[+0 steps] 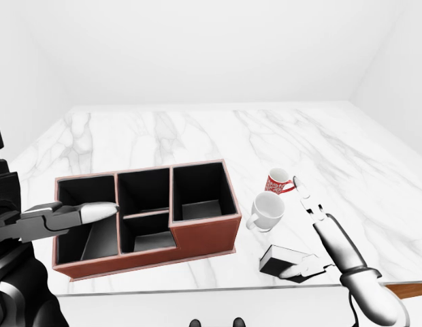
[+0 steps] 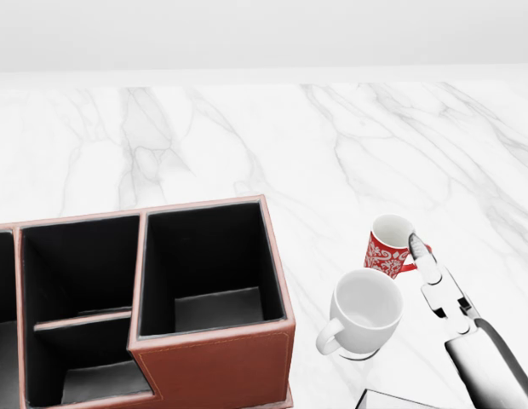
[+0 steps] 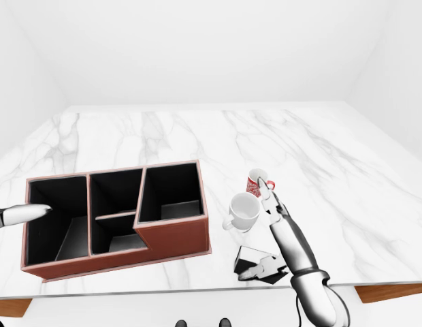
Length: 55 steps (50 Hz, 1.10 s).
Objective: Pick up the book and place it in the right compartment of the caddy.
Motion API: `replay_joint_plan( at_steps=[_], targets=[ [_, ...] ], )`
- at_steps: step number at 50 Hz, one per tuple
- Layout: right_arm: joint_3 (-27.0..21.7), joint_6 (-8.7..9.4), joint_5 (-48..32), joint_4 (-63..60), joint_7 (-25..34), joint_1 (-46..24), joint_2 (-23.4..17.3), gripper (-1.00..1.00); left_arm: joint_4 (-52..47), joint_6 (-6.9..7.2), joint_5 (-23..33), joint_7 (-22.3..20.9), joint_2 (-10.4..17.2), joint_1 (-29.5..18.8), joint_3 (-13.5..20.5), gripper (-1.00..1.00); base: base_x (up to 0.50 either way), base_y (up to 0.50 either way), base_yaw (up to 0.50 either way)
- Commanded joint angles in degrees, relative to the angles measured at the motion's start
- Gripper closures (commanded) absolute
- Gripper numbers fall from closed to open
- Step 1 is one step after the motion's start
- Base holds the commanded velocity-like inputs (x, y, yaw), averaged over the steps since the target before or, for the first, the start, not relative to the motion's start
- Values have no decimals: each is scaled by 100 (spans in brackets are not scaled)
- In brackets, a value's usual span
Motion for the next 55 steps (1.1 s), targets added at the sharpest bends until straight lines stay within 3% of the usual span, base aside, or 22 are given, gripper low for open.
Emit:
replay_joint_plan(
  at_steps=[1, 23, 41, 45, 55],
  targets=[
    [-28, 0, -134, -24, 155, 191, 106, -100, 35, 0, 41, -23, -31, 27, -10, -100, 0, 0, 0],
    [-237, 0, -376, 891, 49, 236, 85, -100, 14, 0, 60, -1, -22, -11, -55, -100, 0, 0, 0],
    [-282, 0, -1183, 1217, -67, 62, -60, -100, 44, 0, 95, -9, -58, 19, -85, -100, 0, 0, 0],
    [-253, -119, -1253, 1443, -139, 86, -99, -100, 36, 0, 95, -11, -65, 30, -75, -100, 0, 0, 0],
    [-195, -81, -1574, 1683, -110, -99, -238, -100, 67, 0, 146, -17, -88, 26, -126, -100, 0, 0, 0]
  ],
)
